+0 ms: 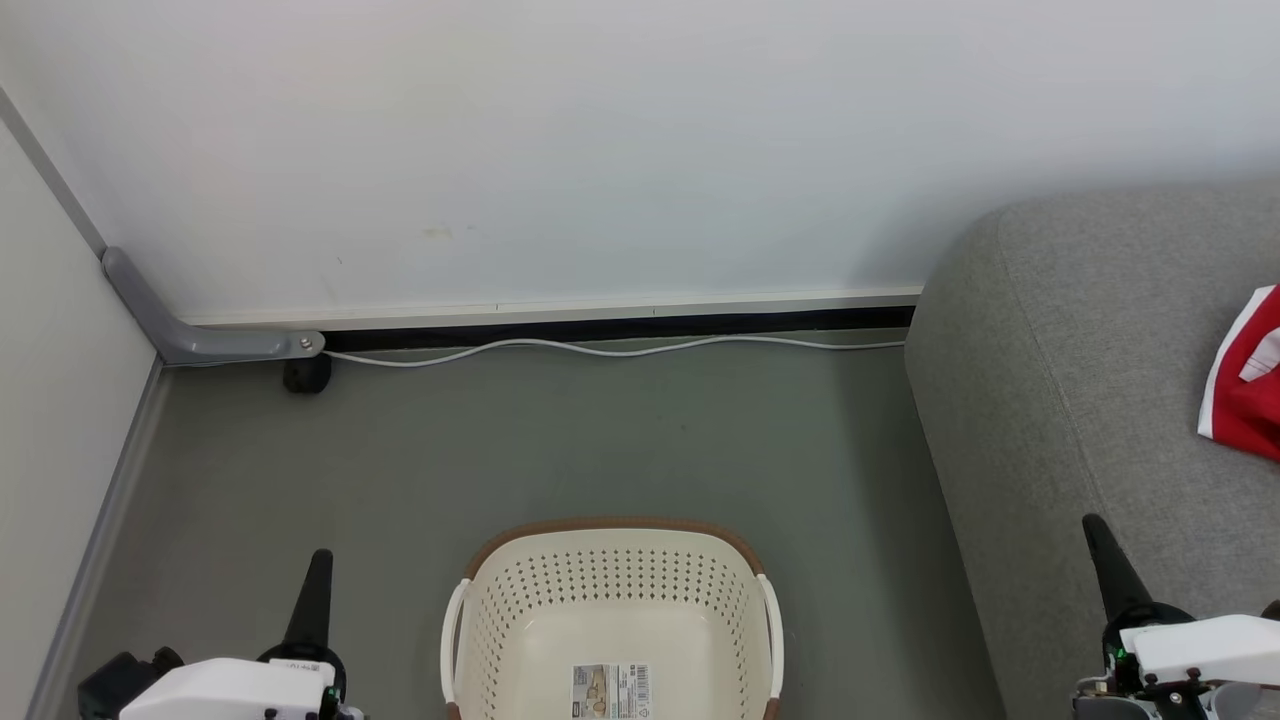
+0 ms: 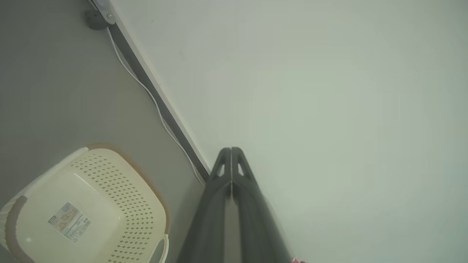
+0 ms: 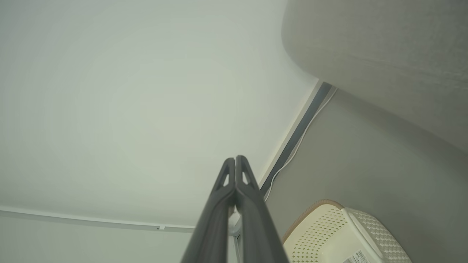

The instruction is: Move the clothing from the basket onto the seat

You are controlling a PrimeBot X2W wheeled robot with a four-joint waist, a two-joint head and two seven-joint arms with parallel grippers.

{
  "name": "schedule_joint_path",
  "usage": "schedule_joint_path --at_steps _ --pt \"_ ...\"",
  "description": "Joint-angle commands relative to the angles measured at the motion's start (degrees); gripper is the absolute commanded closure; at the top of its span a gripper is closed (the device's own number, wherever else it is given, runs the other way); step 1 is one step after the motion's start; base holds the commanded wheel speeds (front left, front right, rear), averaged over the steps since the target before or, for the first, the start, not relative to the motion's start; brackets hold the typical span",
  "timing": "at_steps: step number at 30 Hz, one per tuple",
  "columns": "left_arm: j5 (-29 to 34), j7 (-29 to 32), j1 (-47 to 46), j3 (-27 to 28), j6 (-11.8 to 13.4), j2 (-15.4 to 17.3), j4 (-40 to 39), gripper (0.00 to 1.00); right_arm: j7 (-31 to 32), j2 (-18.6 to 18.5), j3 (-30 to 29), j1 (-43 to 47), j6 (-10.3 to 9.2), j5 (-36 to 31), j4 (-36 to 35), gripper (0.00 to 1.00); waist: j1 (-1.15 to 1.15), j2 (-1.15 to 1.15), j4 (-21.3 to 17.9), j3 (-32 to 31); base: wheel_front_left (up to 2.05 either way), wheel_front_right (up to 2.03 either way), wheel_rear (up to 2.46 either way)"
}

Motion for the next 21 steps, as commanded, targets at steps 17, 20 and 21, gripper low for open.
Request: schedule_joint_path --at_steps 17,20,21 --pt "-12.0 3.2 -5.4 3.6 -3.1 0.7 -1.5 1.00 3.4 1.1 -2.6 -2.6 0.08 11.0 -3.1 1.00 0.00 0.00 0.2 -0.1 0.00 0.00 0.00" --pt "-13.8 3.7 -5.7 3.9 -3.5 0.7 -1.5 1.00 4.0 1.4 -3.1 -2.7 0.09 12.7 -3.3 1.00 0.00 0.00 0.3 -0.1 0.00 0.00 0.00" --pt "-14.4 3.9 -5.8 4.0 -3.6 0.7 -1.5 1.00 4.1 1.5 -3.3 -2.7 0.09 13.3 -3.3 1.00 0.00 0.00 0.3 -0.1 0.00 0.00 0.00"
